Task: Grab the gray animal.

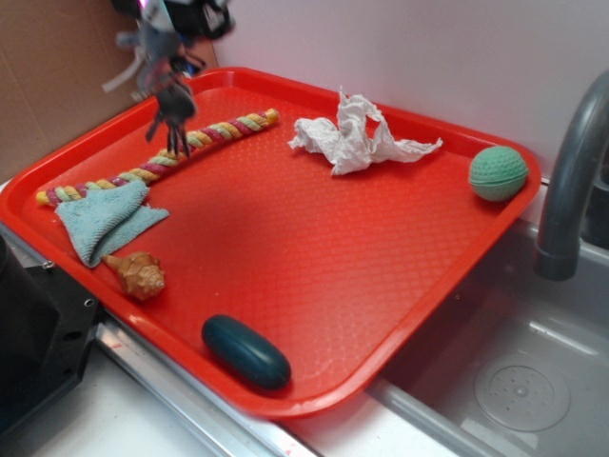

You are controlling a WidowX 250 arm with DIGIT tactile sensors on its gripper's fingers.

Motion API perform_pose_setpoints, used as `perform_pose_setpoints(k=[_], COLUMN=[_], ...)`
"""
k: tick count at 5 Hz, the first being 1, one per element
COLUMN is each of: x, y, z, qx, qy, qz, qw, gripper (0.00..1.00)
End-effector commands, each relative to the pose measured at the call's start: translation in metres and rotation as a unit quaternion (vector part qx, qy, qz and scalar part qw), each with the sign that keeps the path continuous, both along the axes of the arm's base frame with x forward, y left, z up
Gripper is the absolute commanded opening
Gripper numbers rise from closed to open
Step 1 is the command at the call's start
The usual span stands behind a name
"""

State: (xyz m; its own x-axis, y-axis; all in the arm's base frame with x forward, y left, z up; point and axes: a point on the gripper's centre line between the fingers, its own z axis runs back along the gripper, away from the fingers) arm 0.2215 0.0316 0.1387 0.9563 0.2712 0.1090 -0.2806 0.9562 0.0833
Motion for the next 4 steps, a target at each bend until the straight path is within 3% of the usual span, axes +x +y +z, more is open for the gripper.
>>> perform_pose_setpoints(k=[1, 3, 4], x=[-0.006, 0.002, 0.029], y=[0.023, 0.046, 0.051], z=[-0.018, -0.006, -0.038], qx=[0.023, 0.020, 0.015], qy=[-0.011, -0.069, -0.050], qz=[-0.005, 0.017, -0.104], qw=[1.000, 0.997, 0.993], gripper=[1.00, 1.00, 1.00])
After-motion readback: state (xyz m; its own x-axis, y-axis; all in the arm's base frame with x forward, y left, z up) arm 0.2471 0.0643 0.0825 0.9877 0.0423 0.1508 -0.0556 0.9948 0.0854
